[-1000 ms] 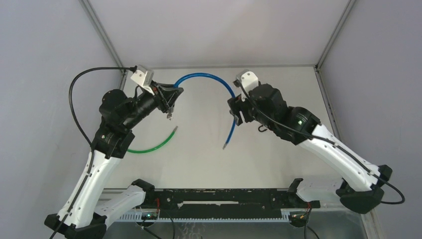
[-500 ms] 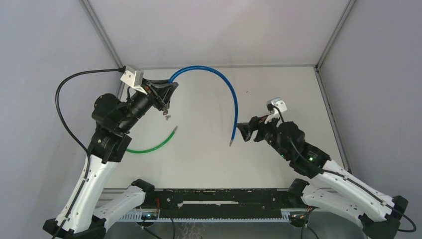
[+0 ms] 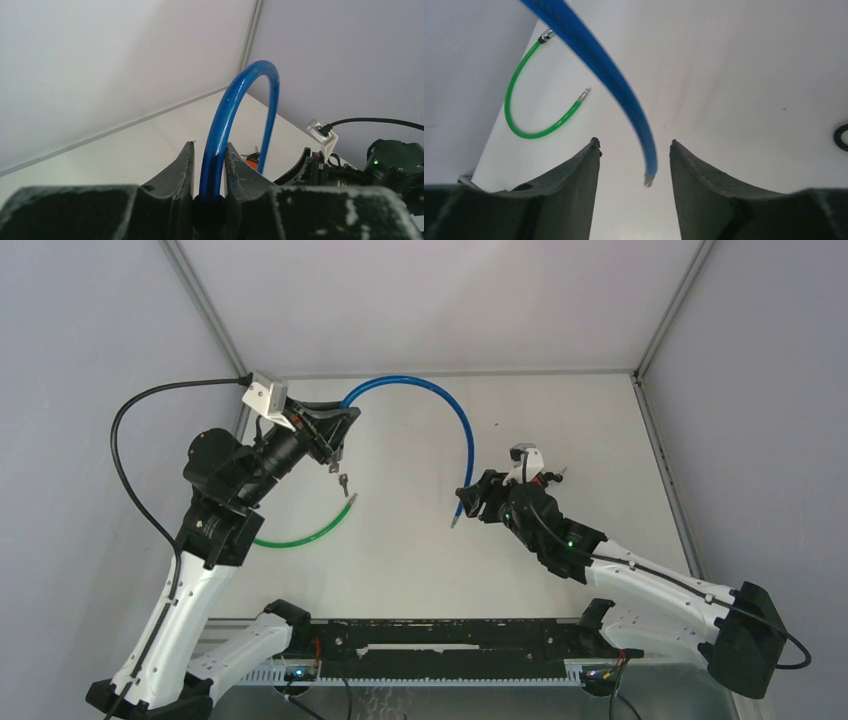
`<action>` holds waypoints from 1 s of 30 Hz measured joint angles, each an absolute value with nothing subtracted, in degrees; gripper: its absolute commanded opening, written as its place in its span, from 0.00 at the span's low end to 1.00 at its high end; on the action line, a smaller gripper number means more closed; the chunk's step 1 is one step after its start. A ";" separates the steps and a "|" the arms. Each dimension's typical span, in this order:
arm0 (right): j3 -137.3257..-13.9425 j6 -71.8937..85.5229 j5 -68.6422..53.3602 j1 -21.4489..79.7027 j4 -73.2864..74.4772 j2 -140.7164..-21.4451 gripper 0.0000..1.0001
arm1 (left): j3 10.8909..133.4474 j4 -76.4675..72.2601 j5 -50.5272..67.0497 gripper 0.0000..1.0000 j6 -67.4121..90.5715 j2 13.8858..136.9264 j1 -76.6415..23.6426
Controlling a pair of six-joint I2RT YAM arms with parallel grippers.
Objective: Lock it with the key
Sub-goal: Lock the lock.
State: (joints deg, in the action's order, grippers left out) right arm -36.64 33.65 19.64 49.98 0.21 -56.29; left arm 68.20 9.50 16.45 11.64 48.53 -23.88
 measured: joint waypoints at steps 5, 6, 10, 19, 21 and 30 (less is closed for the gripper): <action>-36.03 35.62 19.94 50.33 -4.16 -59.31 0.50 | 68.20 9.50 16.91 0.00 11.92 47.99 -23.88; -35.94 35.81 20.01 50.35 -4.69 -59.77 0.51 | 68.20 9.50 16.93 0.00 12.01 47.90 -23.88; -35.88 36.25 20.27 50.35 -7.25 -62.04 0.57 | 68.20 9.50 17.12 0.00 12.03 47.68 -23.88; -35.88 36.49 20.62 50.92 -8.86 -66.28 0.09 | 68.20 9.52 17.76 0.00 12.08 47.66 -23.88; -35.88 36.67 20.40 51.48 -9.17 -66.83 0.04 | 68.20 9.61 18.06 0.00 12.08 47.64 -23.88; -35.81 36.62 19.77 52.62 -8.54 -66.00 0.36 | 68.20 9.54 18.15 0.00 12.05 47.22 -23.88</action>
State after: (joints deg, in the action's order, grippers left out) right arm -35.81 36.62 19.77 52.62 -8.54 -66.00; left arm 68.20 9.54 18.15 12.05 47.22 -23.88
